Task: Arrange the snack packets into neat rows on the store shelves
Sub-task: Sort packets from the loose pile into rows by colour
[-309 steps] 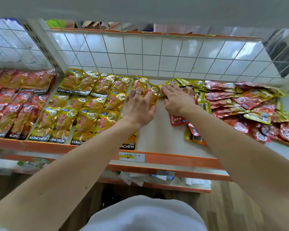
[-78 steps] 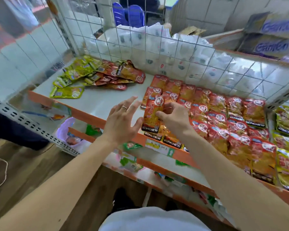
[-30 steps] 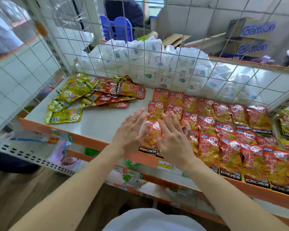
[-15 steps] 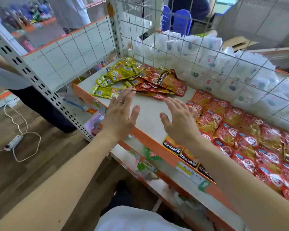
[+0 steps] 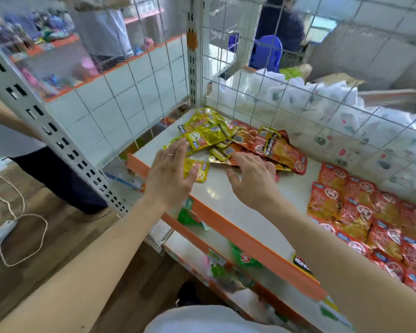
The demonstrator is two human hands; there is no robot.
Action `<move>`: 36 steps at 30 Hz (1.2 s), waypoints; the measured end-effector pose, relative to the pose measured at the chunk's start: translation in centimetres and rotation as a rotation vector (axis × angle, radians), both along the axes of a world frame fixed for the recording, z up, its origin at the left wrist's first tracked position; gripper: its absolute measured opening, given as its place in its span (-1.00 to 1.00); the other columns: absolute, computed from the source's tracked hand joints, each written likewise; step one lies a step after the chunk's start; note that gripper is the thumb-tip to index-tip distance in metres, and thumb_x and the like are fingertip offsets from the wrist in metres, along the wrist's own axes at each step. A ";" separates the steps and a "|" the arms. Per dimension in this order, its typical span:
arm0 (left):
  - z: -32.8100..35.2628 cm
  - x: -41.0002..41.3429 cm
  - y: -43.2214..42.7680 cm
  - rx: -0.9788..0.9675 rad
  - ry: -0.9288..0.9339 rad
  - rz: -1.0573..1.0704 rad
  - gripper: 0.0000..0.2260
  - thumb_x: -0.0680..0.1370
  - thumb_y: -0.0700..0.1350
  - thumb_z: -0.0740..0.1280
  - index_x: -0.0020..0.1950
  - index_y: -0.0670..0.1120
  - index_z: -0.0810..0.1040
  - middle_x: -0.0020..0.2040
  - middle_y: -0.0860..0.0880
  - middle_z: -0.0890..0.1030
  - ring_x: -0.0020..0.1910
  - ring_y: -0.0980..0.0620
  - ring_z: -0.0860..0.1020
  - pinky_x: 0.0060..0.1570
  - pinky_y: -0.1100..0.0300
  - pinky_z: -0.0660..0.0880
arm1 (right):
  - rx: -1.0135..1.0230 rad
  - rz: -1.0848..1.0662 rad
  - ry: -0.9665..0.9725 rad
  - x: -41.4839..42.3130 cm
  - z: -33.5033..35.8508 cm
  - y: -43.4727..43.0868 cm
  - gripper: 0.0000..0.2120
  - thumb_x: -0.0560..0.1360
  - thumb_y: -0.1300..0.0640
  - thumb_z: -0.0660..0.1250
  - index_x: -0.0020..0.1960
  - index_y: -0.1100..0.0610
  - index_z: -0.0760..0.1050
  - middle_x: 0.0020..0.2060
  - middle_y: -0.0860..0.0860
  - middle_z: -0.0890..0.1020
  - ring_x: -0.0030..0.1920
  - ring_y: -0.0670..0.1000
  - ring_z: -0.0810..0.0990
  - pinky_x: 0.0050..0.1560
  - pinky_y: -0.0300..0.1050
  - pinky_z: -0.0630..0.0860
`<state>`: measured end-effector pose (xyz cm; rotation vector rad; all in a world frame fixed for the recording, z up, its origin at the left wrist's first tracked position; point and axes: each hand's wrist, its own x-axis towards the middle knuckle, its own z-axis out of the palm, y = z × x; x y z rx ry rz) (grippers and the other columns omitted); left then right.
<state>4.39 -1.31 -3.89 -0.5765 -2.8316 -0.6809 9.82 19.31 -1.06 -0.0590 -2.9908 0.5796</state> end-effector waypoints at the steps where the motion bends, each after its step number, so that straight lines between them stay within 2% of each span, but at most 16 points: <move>1: 0.1 -0.9 -0.2 -0.015 -0.005 -0.020 -0.41 0.58 0.13 0.18 0.56 -0.10 0.23 0.56 -0.06 0.30 0.53 -0.08 0.28 0.55 -0.06 0.05 | 0.002 -0.016 0.020 -0.8 0.0 -0.1 -0.59 0.65 -0.03 0.18 0.47 0.05 0.34 0.41 -0.03 0.45 0.44 0.03 0.31 0.33 0.09 0.12; 4: 0.1 -3.6 -0.4 -0.071 -0.021 -0.085 -0.35 0.58 0.05 0.31 0.59 -0.11 0.17 0.56 -0.09 0.30 0.53 -0.10 0.25 0.56 -0.04 0.03 | 0.045 -0.073 0.047 -3.6 -0.1 0.3 -0.60 0.63 -0.03 0.21 0.43 0.05 0.35 0.37 -0.02 0.48 0.40 0.07 0.36 0.29 0.13 0.15; 6: 0.3 -5.1 -0.3 -0.115 -0.013 -0.111 -0.32 0.55 0.04 0.36 0.59 -0.10 0.17 0.53 -0.10 0.33 0.52 -0.12 0.26 0.56 -0.04 0.01 | 0.143 -0.117 0.020 -5.5 0.1 0.8 -0.57 0.60 -0.02 0.22 0.43 0.07 0.32 0.39 0.02 0.45 0.40 0.11 0.36 0.29 0.17 0.18; 10: 0.4 -7.9 0.6 -0.210 -0.004 -0.131 -0.34 0.55 0.09 0.33 0.58 -0.05 0.18 0.55 -0.06 0.30 0.53 -0.10 0.23 0.56 -0.09 -0.07 | 0.425 -0.134 -0.163 -8.2 0.0 1.5 -0.41 0.50 0.09 0.21 0.51 0.09 0.18 0.41 0.12 0.38 0.40 0.21 0.33 0.37 0.28 0.17; 13: 0.2 -9.6 1.5 -0.246 -0.017 -0.165 -0.31 0.54 0.13 0.33 0.59 -0.03 0.15 0.57 -0.06 0.25 0.55 -0.10 0.20 0.55 -0.10 -0.03 | 0.450 -0.164 -0.214 -9.1 -0.7 1.8 -0.33 0.48 0.15 0.20 0.56 0.10 0.11 0.44 0.14 0.38 0.44 0.22 0.31 0.41 0.30 0.13; 15: -0.4 -10.2 2.0 -0.280 -0.036 -0.196 -0.31 0.56 0.13 0.33 0.60 -0.02 0.13 0.59 -0.05 0.21 0.57 -0.08 0.16 0.55 -0.09 -0.05 | 0.497 -0.150 -0.207 -9.3 -1.0 1.5 -0.32 0.48 0.18 0.23 0.56 0.09 0.10 0.41 0.13 0.42 0.40 0.22 0.35 0.39 0.23 0.17; 18: -1.5 -10.5 2.4 -0.242 0.010 -0.224 -0.41 0.56 0.03 0.33 0.56 -0.02 0.26 0.55 -0.06 0.31 0.53 -0.10 0.24 0.52 -0.05 0.01 | 0.558 -0.100 -0.165 -9.2 -1.4 0.9 -0.37 0.49 0.17 0.26 0.53 0.09 0.17 0.33 0.13 0.50 0.33 0.22 0.41 0.29 0.12 0.29; 21: -2.3 -10.8 2.4 -0.124 0.123 -0.252 -0.53 0.48 -0.13 0.39 0.40 -0.05 0.49 0.36 -0.10 0.52 0.38 -0.17 0.43 0.44 -0.08 0.21 | 0.549 -0.108 -0.066 -9.1 -1.8 1.2 -0.57 0.51 0.21 0.22 0.39 0.12 0.37 0.21 0.10 0.59 0.25 0.20 0.46 0.20 0.06 0.34; 24: -2.5 -11.1 2.2 -0.022 0.179 -0.246 -0.63 0.42 -0.20 0.43 0.23 -0.07 0.60 0.14 -0.09 0.63 0.16 -0.19 0.57 0.27 -0.06 0.36 | 0.445 -0.141 0.105 -9.0 -2.2 1.7 -0.68 0.48 0.27 0.28 0.23 0.15 0.53 0.00 0.11 0.68 0.11 0.21 0.55 0.09 0.06 0.40; 26: -2.3 -11.5 2.1 0.097 0.200 -0.219 -0.76 0.47 -0.13 0.40 0.13 -0.08 0.64 0.02 -0.09 0.66 0.02 -0.19 0.60 0.14 -0.05 0.45 | 0.340 -0.188 0.242 -8.7 -2.0 2.0 -0.76 0.42 0.34 0.36 0.06 0.18 0.60 -0.17 0.11 0.69 -0.04 0.22 0.60 0.00 0.05 0.44; 27: -2.1 -11.7 2.0 0.171 0.198 -0.221 -0.81 0.50 -0.10 0.38 0.09 -0.08 0.65 -0.01 -0.08 0.67 -0.04 -0.18 0.61 0.07 -0.06 0.49 | 0.265 -0.216 0.303 -8.5 -1.7 2.1 -0.79 0.41 0.35 0.38 0.03 0.19 0.61 -0.20 0.11 0.69 -0.08 0.22 0.61 -0.02 0.05 0.46; 29: -1.5 -11.6 1.9 0.328 0.160 -0.252 -0.87 0.53 -0.11 0.39 0.04 -0.07 0.67 -0.06 -0.05 0.66 -0.12 -0.09 0.60 -0.06 -0.03 0.52 | 0.029 -0.277 0.388 -7.9 -0.7 2.1 -0.81 0.48 0.34 0.35 0.08 0.23 0.60 -0.16 0.16 0.68 -0.08 0.23 0.60 -0.04 0.02 0.46; 31: -0.5 -11.0 1.9 0.531 0.014 -0.246 -0.94 0.53 -0.15 0.44 -0.03 -0.01 0.65 -0.12 0.02 0.61 -0.17 0.08 0.54 -0.10 0.04 0.49 | -0.223 -0.344 0.414 -6.9 0.4 2.1 -0.79 0.54 0.29 0.34 0.17 0.22 0.53 -0.17 0.15 0.66 -0.17 0.14 0.60 -0.13 -0.09 0.41; 32: 0.2 -10.5 2.0 0.645 -0.104 -0.220 -0.88 0.52 -0.16 0.46 -0.08 0.07 0.63 -0.15 0.08 0.58 -0.20 0.14 0.52 -0.10 0.08 0.48 | -0.315 -0.362 0.416 -6.3 0.8 2.1 -0.74 0.55 0.27 0.35 0.23 0.17 0.47 -0.24 0.11 0.64 -0.27 0.05 0.55 -0.18 -0.14 0.39; 34: 1.5 -9.8 2.2 0.864 -0.342 -0.165 -0.88 0.50 -0.10 0.48 -0.13 0.14 0.64 -0.22 0.11 0.57 -0.23 0.07 0.48 -0.16 0.04 0.44 | -0.484 -0.386 0.400 -5.1 1.2 2.2 -0.61 0.55 0.27 0.35 0.29 -0.03 0.36 -0.34 0.08 0.56 -0.40 -0.03 0.42 -0.27 -0.19 0.37; 36: 2.6 -9.1 2.5 1.014 -0.501 -0.115 -0.97 0.49 -0.07 0.48 -0.10 0.05 0.68 -0.23 -0.02 0.60 -0.24 -0.04 0.49 -0.19 0.04 0.43 | -0.675 -0.393 0.384 -3.9 1.4 2.3 -0.49 0.53 0.29 0.35 0.27 -0.22 0.30 -0.27 0.09 0.53 -0.34 0.00 0.44 -0.26 -0.08 0.42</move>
